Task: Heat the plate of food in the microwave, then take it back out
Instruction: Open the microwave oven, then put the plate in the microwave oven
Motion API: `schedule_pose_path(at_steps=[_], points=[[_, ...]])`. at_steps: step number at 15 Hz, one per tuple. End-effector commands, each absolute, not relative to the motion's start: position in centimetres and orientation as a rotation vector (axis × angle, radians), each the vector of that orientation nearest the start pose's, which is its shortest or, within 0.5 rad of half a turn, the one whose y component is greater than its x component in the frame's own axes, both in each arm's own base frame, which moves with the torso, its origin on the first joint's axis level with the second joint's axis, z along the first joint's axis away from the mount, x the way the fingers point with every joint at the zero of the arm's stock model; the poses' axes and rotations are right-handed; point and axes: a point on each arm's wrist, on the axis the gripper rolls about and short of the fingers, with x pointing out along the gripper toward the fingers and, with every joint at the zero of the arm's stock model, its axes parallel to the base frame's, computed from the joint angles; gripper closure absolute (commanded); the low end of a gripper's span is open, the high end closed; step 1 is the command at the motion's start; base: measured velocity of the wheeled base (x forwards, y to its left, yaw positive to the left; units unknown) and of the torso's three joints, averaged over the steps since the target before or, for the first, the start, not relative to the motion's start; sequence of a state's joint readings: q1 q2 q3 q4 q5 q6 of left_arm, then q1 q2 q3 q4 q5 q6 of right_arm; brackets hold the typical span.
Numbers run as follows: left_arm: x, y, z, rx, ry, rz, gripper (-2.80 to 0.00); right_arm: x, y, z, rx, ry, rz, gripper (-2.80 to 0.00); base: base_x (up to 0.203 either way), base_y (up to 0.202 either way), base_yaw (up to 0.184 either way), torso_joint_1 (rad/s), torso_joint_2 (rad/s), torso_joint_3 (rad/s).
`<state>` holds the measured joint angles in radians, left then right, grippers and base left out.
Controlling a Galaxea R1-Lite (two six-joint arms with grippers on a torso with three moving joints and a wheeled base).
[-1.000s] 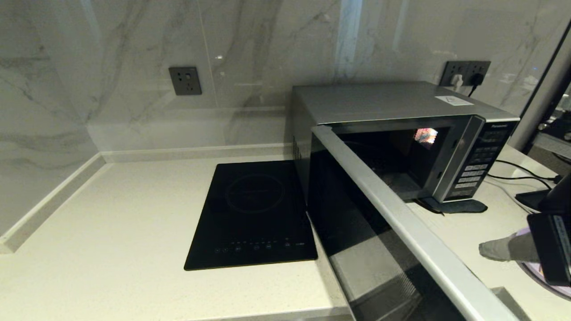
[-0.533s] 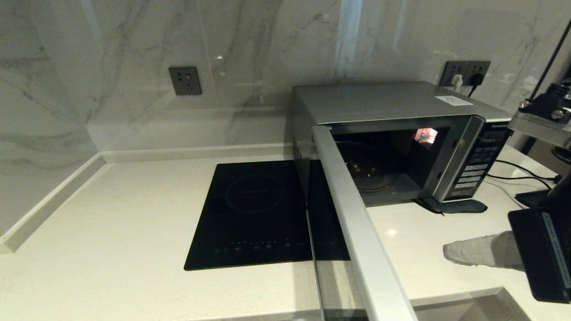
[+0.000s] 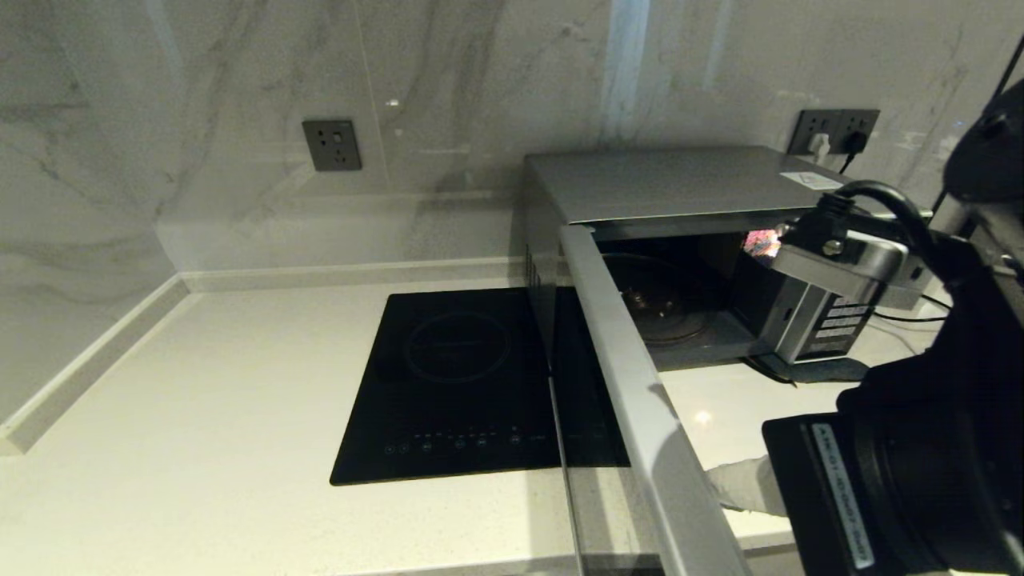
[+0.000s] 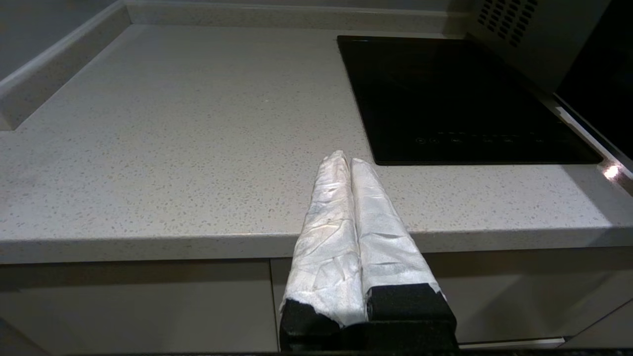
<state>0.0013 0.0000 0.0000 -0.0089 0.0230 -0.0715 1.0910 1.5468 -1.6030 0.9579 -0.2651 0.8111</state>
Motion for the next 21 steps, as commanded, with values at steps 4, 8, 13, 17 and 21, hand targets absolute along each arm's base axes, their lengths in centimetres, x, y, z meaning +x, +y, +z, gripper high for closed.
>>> schedule_pose_path(at_steps=[4,8,13,17,21], points=[[-2.3,0.0,7.6,-0.072,-0.009,0.024,0.0,11.1,20.5,30.1,0.138,0.967,0.406,0.0,0.0,0.0,0.0,0.0,0.0,0.0],[-2.3,0.0,7.6,-0.072,-0.009,0.024,0.0,11.4,19.8,29.7,0.168,0.962,0.338,0.0,0.0,0.0,0.0,0.0,0.0,0.0],[-2.3,0.0,7.6,-0.072,-0.009,0.024,0.0,12.2,16.6,29.9,0.237,0.897,0.186,0.0,0.0,0.0,0.0,0.0,0.0,0.0],[-2.3,0.0,7.6,-0.072,-0.009,0.024,0.0,12.3,12.7,31.0,0.335,0.837,0.09,0.0,0.0,0.0,0.0,0.0,0.0,0.0],[-2.3,0.0,7.6,-0.072,-0.009,0.024,0.0,14.5,8.5,29.9,0.424,0.81,-0.177,0.0,0.0,0.0,0.0,0.0,0.0,0.0]])
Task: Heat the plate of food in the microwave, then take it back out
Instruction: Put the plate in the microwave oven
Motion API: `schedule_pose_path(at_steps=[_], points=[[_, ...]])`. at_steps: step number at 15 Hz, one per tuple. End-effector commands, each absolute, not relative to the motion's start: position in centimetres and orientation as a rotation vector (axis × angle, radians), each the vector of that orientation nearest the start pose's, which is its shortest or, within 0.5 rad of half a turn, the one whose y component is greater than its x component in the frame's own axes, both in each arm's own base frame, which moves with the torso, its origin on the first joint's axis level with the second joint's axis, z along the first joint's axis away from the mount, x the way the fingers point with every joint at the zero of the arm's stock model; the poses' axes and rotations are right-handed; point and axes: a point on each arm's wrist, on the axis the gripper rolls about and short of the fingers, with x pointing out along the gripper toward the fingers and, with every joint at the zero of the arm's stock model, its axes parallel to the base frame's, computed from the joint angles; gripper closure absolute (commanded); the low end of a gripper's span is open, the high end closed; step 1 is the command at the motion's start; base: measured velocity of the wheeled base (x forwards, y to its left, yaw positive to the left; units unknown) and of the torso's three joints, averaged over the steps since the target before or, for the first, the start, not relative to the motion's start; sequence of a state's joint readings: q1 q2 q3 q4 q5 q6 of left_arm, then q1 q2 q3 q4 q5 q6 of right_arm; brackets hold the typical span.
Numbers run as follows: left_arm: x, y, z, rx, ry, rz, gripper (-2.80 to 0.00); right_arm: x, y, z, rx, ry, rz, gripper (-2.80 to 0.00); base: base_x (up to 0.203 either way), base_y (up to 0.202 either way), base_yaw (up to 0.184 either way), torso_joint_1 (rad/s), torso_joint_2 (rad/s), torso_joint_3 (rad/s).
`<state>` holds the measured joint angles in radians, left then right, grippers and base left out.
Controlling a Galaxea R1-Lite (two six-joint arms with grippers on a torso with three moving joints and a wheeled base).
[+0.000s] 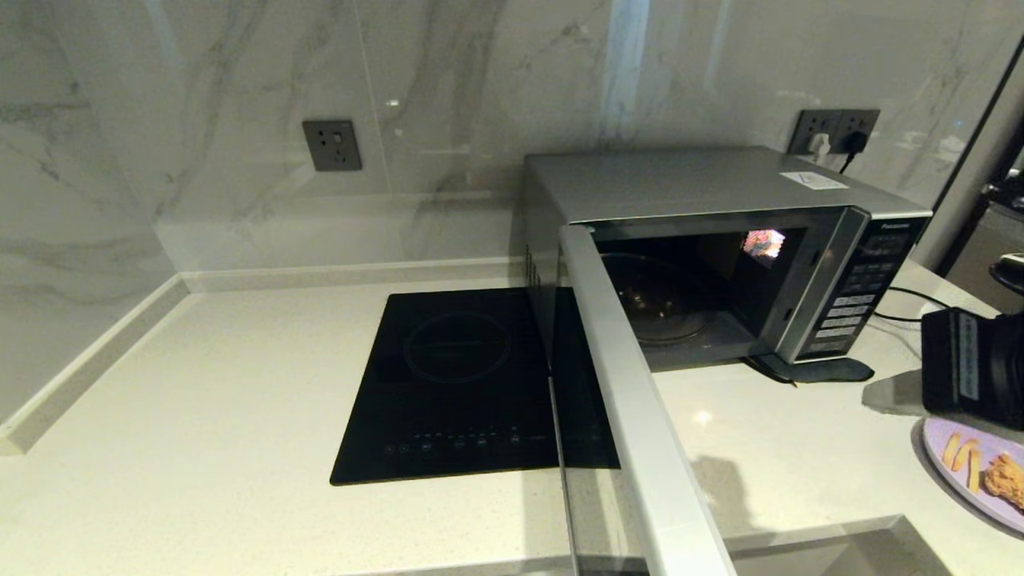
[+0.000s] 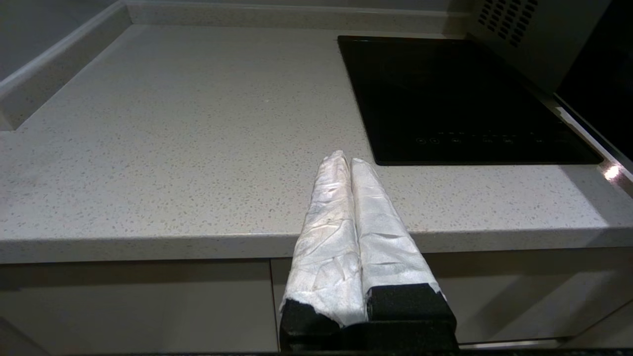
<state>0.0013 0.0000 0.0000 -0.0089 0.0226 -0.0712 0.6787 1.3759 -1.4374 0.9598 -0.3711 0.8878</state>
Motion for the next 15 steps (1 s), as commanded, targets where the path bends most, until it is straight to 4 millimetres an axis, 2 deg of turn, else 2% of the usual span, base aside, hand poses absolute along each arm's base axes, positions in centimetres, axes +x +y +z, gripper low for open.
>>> schedule_pose_path(at_steps=[1,5,9,12,15], points=[[-2.3,0.0,7.6,-0.072,-0.009,0.024,0.0,15.1,7.3,29.7,0.449,0.798,-0.251,0.0,0.0,0.0,0.0,0.0,0.0,0.0],[-2.3,0.0,7.6,-0.072,-0.009,0.024,0.0,16.9,2.4,29.4,0.528,0.716,-0.504,0.0,0.0,0.0,0.0,0.0,0.0,0.0],[-2.3,0.0,7.6,-0.072,-0.009,0.024,0.0,18.3,-4.3,26.7,0.509,0.615,-0.719,0.0,0.0,0.0,0.0,0.0,0.0,0.0],[-2.3,0.0,7.6,-0.072,-0.009,0.024,0.0,17.9,-9.5,25.5,0.588,0.642,-0.776,0.0,0.0,0.0,0.0,0.0,0.0,0.0],[-2.3,0.0,7.6,-0.072,-0.009,0.024,0.0,18.2,-14.2,23.1,0.717,0.735,-0.804,0.0,0.0,0.0,0.0,0.0,0.0,0.0]])
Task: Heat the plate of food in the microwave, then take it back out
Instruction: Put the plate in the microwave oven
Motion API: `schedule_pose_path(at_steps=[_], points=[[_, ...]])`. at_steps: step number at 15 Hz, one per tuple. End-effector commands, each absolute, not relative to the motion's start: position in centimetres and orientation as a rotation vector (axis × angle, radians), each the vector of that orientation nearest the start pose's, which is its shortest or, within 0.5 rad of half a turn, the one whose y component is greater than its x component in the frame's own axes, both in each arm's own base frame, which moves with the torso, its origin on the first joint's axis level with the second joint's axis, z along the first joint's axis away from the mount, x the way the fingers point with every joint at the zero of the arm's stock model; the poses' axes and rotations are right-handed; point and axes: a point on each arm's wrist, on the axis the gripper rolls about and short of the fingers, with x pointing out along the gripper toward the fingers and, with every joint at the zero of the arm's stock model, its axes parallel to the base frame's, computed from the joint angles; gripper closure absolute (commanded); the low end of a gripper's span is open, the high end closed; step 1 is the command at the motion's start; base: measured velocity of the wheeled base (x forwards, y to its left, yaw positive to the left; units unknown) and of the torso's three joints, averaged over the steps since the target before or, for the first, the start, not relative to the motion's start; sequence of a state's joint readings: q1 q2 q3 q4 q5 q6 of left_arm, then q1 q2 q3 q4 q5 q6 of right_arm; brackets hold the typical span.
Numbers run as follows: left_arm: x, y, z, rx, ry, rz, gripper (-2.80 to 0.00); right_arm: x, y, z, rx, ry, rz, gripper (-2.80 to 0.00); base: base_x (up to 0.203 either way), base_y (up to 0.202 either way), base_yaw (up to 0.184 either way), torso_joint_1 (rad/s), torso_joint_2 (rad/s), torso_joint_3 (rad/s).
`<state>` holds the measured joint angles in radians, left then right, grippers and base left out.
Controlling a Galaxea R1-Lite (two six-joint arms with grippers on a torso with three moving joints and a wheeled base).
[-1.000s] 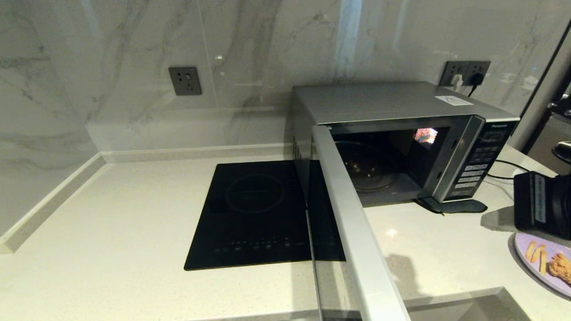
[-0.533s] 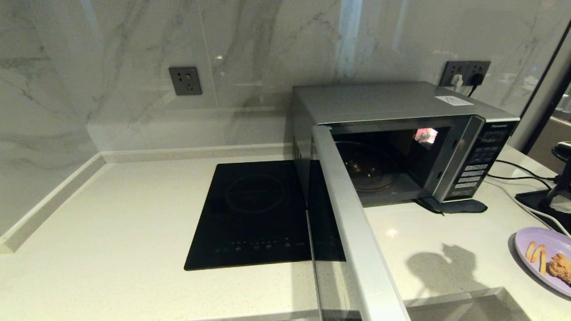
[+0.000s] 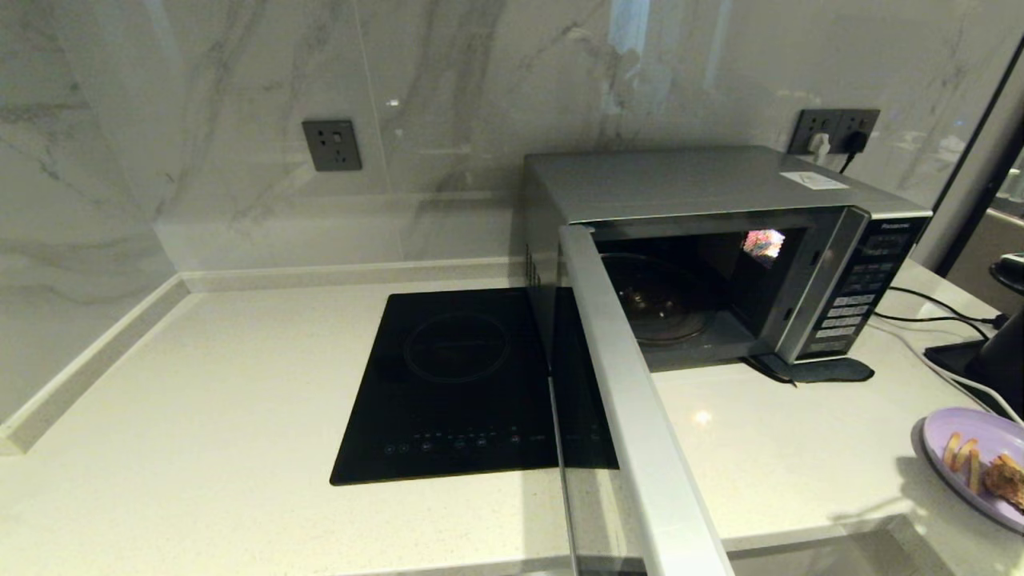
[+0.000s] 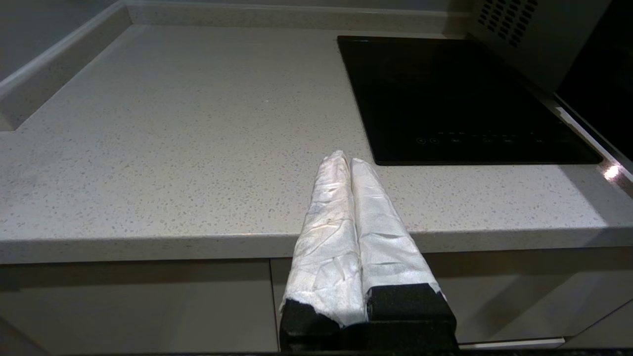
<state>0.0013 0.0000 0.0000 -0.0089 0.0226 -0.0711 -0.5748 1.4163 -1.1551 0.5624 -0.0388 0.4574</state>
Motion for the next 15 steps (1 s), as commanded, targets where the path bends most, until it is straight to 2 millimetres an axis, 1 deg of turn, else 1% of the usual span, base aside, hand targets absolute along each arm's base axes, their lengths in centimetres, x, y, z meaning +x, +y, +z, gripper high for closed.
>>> schedule_pose_path(at_steps=[1,2,4,7,10,13,15], points=[[-2.3,0.0,7.6,-0.072,-0.009,0.024,0.0,18.2,-15.3,22.7,0.751,0.757,-0.822,0.0,0.0,0.0,0.0,0.0,0.0,0.0],[-2.3,0.0,7.6,-0.072,-0.009,0.024,0.0,18.0,-16.3,22.5,0.794,0.766,-0.828,-2.8,0.0,0.0,0.0,0.0,0.0,0.0],[-2.3,0.0,7.6,-0.072,-0.009,0.024,0.0,17.4,-18.0,22.2,0.891,0.799,-0.806,-2.8,0.0,0.0,0.0,0.0,0.0,0.0],[-2.3,0.0,7.6,-0.072,-0.009,0.024,0.0,17.9,-19.2,21.0,0.983,0.958,-0.821,-2.8,0.0,0.0,0.0,0.0,0.0,0.0],[-2.3,0.0,7.6,-0.072,-0.009,0.024,0.0,19.5,-21.8,19.7,1.016,0.999,-0.857,-2.8,0.0,0.0,0.0,0.0,0.0,0.0],[-2.3,0.0,7.6,-0.072,-0.009,0.024,0.0,20.9,-24.1,18.0,1.079,0.992,-0.996,-2.8,0.0,0.0,0.0,0.0,0.0,0.0],[-2.3,0.0,7.6,-0.072,-0.009,0.024,0.0,21.9,-25.3,16.7,1.088,1.008,-1.058,-2.8,0.0,0.0,0.0,0.0,0.0,0.0]])
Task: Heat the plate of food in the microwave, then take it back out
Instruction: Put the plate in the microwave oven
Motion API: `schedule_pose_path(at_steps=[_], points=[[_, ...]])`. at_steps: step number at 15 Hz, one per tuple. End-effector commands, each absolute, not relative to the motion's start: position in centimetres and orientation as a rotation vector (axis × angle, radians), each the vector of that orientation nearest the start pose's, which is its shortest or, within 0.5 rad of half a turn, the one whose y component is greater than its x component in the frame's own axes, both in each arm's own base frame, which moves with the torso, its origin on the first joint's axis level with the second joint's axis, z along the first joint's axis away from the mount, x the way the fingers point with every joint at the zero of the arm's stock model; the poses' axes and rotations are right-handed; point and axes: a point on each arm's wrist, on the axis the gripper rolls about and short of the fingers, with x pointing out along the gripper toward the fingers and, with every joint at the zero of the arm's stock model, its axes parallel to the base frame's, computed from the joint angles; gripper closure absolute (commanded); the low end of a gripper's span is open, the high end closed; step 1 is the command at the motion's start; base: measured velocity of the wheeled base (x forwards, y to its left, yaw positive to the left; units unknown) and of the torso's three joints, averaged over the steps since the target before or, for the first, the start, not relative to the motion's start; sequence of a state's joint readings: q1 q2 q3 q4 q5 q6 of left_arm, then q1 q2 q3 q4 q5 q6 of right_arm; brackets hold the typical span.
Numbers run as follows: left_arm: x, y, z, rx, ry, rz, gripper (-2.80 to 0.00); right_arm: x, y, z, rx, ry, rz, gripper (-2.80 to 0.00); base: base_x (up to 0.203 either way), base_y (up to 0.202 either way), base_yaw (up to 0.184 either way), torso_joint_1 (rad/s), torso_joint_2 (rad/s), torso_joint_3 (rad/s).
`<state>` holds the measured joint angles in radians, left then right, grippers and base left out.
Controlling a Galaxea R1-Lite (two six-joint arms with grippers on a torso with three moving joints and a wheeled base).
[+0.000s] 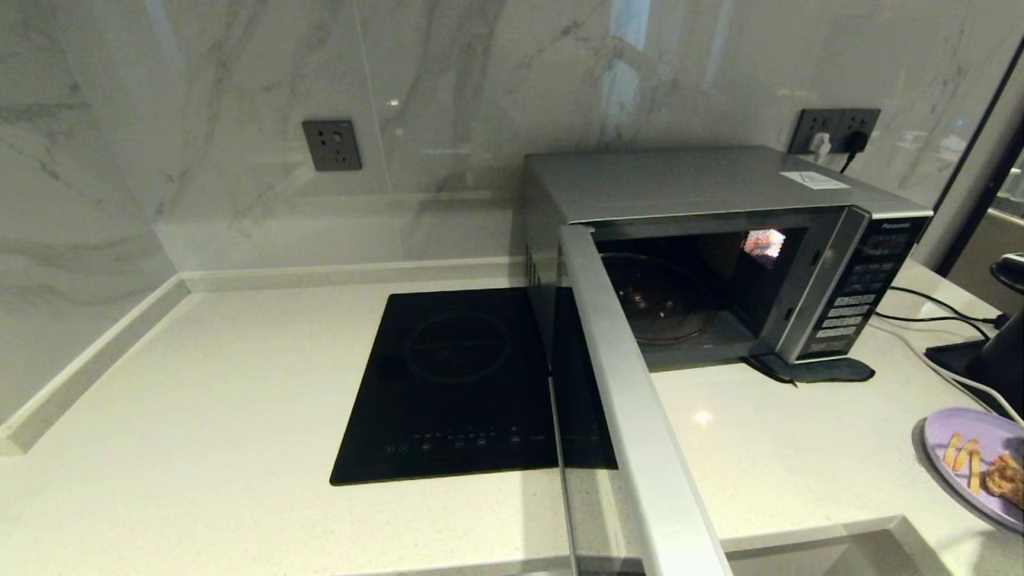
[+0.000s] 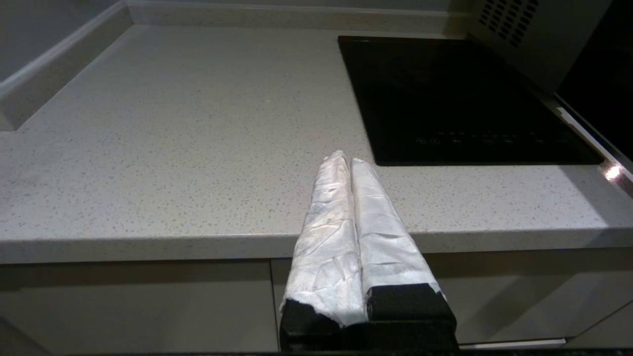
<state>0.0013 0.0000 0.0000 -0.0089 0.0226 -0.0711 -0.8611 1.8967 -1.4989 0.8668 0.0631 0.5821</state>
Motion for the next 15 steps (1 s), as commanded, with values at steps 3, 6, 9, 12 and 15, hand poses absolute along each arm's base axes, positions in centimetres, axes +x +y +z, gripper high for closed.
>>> schedule_pose_path(at_steps=[3,6,9,12,15], points=[[-2.3,0.0,7.6,-0.072,-0.009,0.024,0.0,23.2,-27.1,14.7,1.093,1.038,-1.087,-2.8,0.0,0.0,0.0,0.0,0.0,0.0],[-2.3,0.0,7.6,-0.072,-0.009,0.024,0.0,23.9,-28.6,12.8,1.101,1.066,-1.113,-2.8,0.0,0.0,0.0,0.0,0.0,0.0],[-2.3,0.0,7.6,-0.072,-0.009,0.024,0.0,23.7,-30.1,11.6,1.124,1.072,-1.137,-2.8,0.0,0.0,0.0,0.0,0.0,0.0],[-2.3,0.0,7.6,-0.072,-0.009,0.024,0.0,23.5,-31.2,10.7,1.142,1.072,-1.155,-2.8,0.0,0.0,0.0,0.0,0.0,0.0],[-2.3,0.0,7.6,-0.072,-0.009,0.024,0.0,23.5,-31.6,9.7,1.153,1.095,-1.16,-2.8,0.0,0.0,0.0,0.0,0.0,0.0]])
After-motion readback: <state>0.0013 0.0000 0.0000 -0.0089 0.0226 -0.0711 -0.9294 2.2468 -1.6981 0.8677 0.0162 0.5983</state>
